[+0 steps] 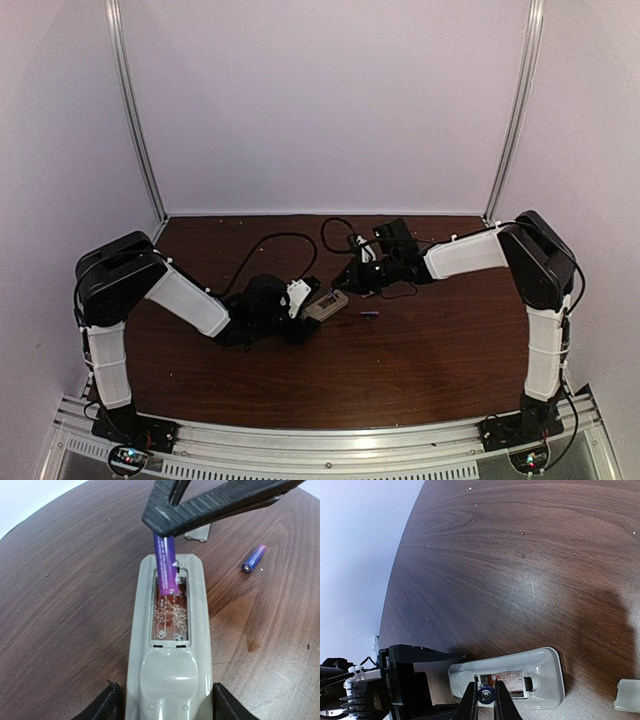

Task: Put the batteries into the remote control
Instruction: Pick up the remote control without batteries from the center of the board.

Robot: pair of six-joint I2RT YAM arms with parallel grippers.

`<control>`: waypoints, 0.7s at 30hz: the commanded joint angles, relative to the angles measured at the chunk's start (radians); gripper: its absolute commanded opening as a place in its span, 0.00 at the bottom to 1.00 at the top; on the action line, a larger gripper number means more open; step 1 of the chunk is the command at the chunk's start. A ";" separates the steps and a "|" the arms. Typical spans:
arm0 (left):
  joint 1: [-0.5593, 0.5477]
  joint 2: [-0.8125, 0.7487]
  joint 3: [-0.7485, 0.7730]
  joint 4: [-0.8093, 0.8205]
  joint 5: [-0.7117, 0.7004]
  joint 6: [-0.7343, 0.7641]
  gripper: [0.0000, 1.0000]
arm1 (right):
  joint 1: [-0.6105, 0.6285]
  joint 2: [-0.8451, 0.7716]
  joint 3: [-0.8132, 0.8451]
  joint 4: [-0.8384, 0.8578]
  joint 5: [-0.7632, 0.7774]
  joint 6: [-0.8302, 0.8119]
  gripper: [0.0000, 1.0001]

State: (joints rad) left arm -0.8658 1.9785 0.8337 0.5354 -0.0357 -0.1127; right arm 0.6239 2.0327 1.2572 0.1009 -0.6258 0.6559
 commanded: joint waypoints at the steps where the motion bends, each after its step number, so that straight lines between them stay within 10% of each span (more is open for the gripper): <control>1: 0.001 0.043 -0.015 -0.030 0.003 -0.002 0.56 | 0.009 0.028 0.028 -0.047 0.018 -0.026 0.04; 21: 0.001 0.051 0.037 -0.083 -0.006 -0.010 0.45 | 0.019 0.075 0.050 -0.123 0.009 -0.075 0.05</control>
State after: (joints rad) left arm -0.8661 1.9881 0.8562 0.5152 -0.0257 -0.1192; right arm 0.6331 2.0693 1.2922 0.0261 -0.6270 0.6041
